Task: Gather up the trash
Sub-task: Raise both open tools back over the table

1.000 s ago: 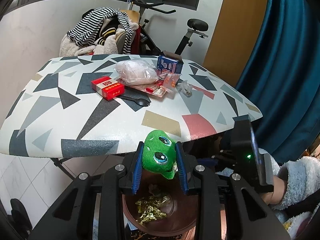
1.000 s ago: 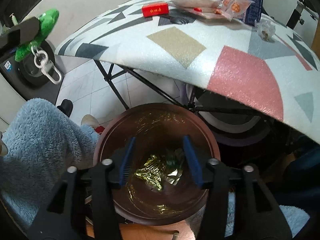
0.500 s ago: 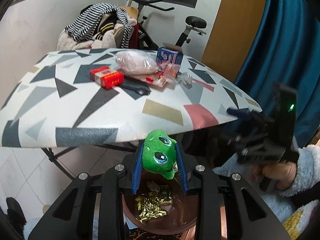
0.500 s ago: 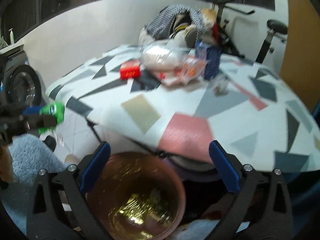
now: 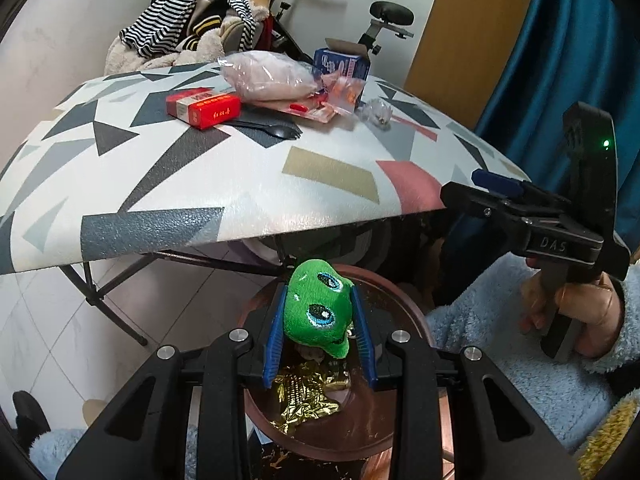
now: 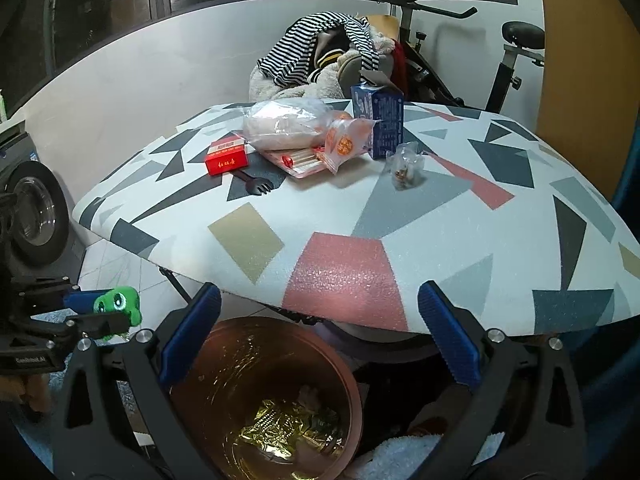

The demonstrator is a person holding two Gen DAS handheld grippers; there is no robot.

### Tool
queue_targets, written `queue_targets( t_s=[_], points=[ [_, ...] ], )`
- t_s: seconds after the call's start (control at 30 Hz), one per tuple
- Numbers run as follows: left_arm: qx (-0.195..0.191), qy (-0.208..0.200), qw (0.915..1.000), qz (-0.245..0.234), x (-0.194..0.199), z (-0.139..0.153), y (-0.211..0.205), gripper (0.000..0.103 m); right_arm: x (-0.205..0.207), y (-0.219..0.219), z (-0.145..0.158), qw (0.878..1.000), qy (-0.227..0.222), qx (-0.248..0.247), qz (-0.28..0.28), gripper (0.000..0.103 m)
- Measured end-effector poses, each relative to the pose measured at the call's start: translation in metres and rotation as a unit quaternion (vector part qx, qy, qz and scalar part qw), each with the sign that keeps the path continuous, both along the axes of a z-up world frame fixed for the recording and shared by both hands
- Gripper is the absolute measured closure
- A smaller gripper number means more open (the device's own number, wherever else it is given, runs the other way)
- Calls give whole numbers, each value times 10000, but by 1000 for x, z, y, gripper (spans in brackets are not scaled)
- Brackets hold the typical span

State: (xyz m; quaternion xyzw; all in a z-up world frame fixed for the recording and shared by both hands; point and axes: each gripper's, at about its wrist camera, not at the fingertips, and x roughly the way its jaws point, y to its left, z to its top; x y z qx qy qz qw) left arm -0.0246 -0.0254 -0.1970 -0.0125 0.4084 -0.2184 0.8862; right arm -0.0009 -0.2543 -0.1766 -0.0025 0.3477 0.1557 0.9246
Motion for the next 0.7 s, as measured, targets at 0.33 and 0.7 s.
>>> queue_targets(
  t_s=[0.33, 0.7],
  points=[
    [98, -231, 9996, 117, -4, 7, 0, 23, 1, 1, -2, 10000, 49, 4, 9, 6],
    [37, -488, 9948, 888, -1, 21, 25, 8, 1, 1, -3, 10000, 60, 11, 9, 6]
  ],
)
